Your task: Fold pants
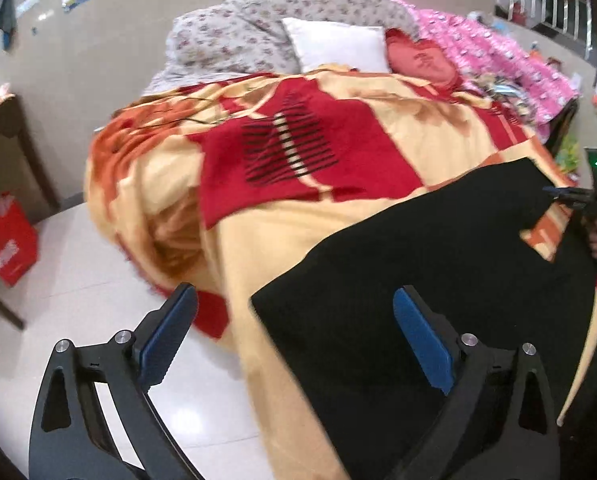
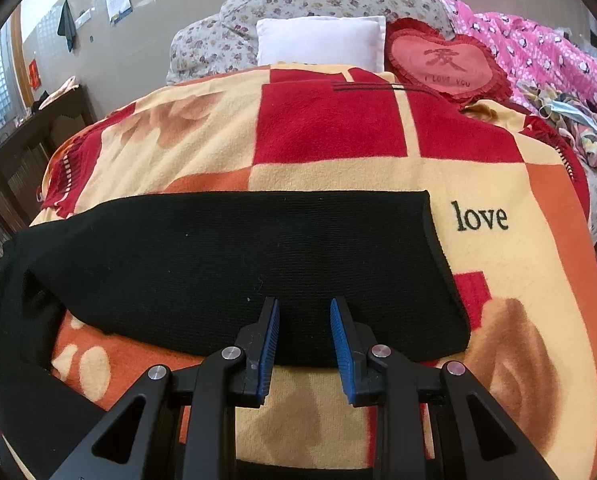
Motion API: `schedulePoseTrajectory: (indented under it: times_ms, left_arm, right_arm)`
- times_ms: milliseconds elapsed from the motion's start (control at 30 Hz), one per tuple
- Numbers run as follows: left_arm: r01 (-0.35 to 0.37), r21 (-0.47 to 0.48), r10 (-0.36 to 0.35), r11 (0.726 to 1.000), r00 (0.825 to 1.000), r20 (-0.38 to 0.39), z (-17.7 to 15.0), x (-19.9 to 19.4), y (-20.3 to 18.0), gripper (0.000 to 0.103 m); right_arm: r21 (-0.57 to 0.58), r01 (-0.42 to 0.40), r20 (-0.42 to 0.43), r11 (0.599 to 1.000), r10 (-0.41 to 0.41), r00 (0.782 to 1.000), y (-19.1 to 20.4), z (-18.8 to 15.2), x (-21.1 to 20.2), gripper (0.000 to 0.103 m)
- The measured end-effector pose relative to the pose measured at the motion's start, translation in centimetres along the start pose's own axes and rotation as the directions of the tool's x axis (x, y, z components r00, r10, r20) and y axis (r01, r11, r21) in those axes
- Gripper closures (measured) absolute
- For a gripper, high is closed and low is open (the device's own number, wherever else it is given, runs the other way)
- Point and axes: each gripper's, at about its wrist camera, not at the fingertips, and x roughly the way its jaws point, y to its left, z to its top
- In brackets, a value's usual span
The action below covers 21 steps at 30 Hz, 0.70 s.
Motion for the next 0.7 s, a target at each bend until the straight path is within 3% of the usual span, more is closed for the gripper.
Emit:
schedulePoseTrajectory:
  times_ms: [133, 233, 333, 500, 533, 700]
  left_arm:
    - [0.033, -0.007, -0.034, 0.999, 0.996, -0.077, 0.2, 2.7, 0.6, 0.033]
    - [0.079, -0.043, -0.083, 0.996, 0.992, -0.096, -0.1, 3.6, 1.6, 0.034]
    - [0.108, -0.042, -0.112, 0.993, 0.989, -0.101, -0.4, 3.7, 1.2, 0.052]
    - [0.061, -0.061, -0.067, 0.996, 0.993, -0.100, -0.5, 3.3, 1.5, 0.081]
    - [0.045, -0.061, -0.051, 0.997, 0.994, -0.098, -0.5, 3.1, 1.5, 0.091]
    - [-0.035, -0.015, 0.034, 0.999, 0.996, -0.081, 0.0, 0.7, -0.6, 0.098]
  right_arm:
    - [0.002, -0.001, 0.000, 1.000, 0.001, 1.000, 0.1, 0.0, 0.0, 0.077]
    - [0.000, 0.002, 0.000, 1.000, -0.002, 1.000, 0.2, 0.0, 0.0, 0.077]
    - [-0.002, 0.004, 0.000, 1.000, -0.004, 1.000, 0.1, 0.0, 0.0, 0.077]
    - [-0.002, 0.005, 0.000, 1.000, -0.005, 1.000, 0.1, 0.0, 0.0, 0.077]
    - [-0.002, 0.005, 0.000, 1.000, -0.005, 1.000, 0.1, 0.0, 0.0, 0.077]
    - [-0.001, 0.005, 0.000, 1.000, -0.005, 1.000, 0.2, 0.0, 0.0, 0.077]
